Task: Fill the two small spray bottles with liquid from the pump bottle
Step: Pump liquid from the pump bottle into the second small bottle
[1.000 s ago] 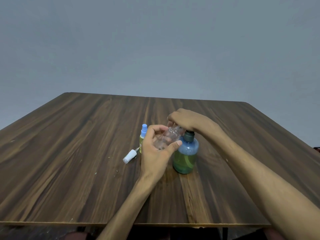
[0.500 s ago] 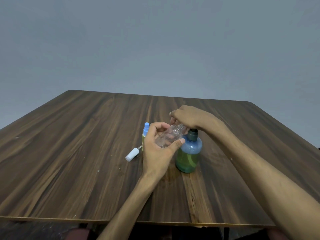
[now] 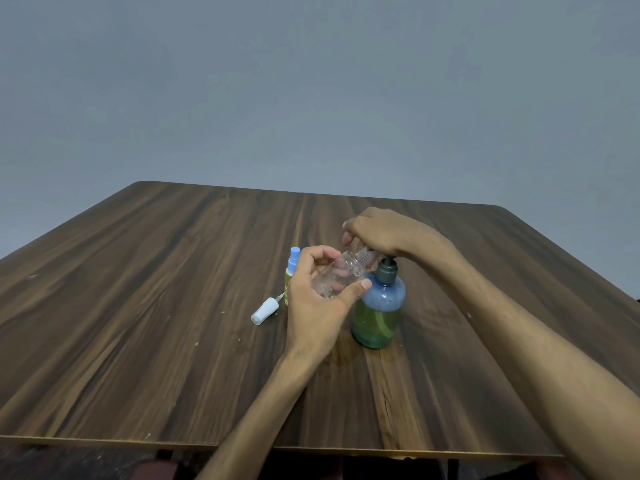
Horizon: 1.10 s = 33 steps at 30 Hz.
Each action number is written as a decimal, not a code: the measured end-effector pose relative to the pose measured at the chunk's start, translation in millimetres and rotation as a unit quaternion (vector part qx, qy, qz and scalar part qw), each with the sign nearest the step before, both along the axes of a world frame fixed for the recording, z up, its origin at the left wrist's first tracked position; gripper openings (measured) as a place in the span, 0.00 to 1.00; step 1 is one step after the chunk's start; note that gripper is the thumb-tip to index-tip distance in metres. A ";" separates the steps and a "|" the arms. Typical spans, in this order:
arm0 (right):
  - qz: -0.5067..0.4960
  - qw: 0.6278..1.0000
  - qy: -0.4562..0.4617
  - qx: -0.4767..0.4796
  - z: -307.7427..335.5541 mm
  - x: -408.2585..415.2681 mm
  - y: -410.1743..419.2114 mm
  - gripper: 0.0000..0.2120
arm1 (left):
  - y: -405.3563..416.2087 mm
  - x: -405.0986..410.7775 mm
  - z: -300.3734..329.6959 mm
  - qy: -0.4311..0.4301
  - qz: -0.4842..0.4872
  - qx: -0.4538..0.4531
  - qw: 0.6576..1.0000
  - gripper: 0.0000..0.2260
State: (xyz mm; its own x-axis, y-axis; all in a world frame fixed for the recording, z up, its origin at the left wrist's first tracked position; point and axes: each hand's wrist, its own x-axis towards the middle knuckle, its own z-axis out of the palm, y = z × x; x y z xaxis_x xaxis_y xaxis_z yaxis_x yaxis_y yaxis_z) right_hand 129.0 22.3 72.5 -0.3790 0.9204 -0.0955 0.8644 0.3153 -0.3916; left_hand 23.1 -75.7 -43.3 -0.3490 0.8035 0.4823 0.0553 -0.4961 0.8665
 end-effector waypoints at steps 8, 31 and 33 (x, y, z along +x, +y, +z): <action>0.026 0.999 -0.031 0.023 -1.4 -0.4 1.5 0.19 | 1.0 0.1 1.1 -0.016 -0.006 -0.002 1.000 0.21; 0.038 0.998 -0.041 0.028 -5.7 0.7 6.2 0.17 | 0.6 -0.5 2.8 -0.029 -0.013 0.004 0.999 0.21; 0.033 0.997 -0.065 0.011 -10.0 -0.7 6.6 0.18 | -0.4 0.4 3.2 -0.032 -0.015 -0.005 0.999 0.21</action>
State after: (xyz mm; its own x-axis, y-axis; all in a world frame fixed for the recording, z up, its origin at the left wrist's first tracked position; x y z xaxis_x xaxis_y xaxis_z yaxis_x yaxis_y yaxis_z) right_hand 128.2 28.9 62.5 -0.4246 0.8963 -0.1282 0.8846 0.3804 -0.2697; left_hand 23.5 -76.1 -40.1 -0.3545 0.8182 0.4526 -0.0143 -0.4888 0.8723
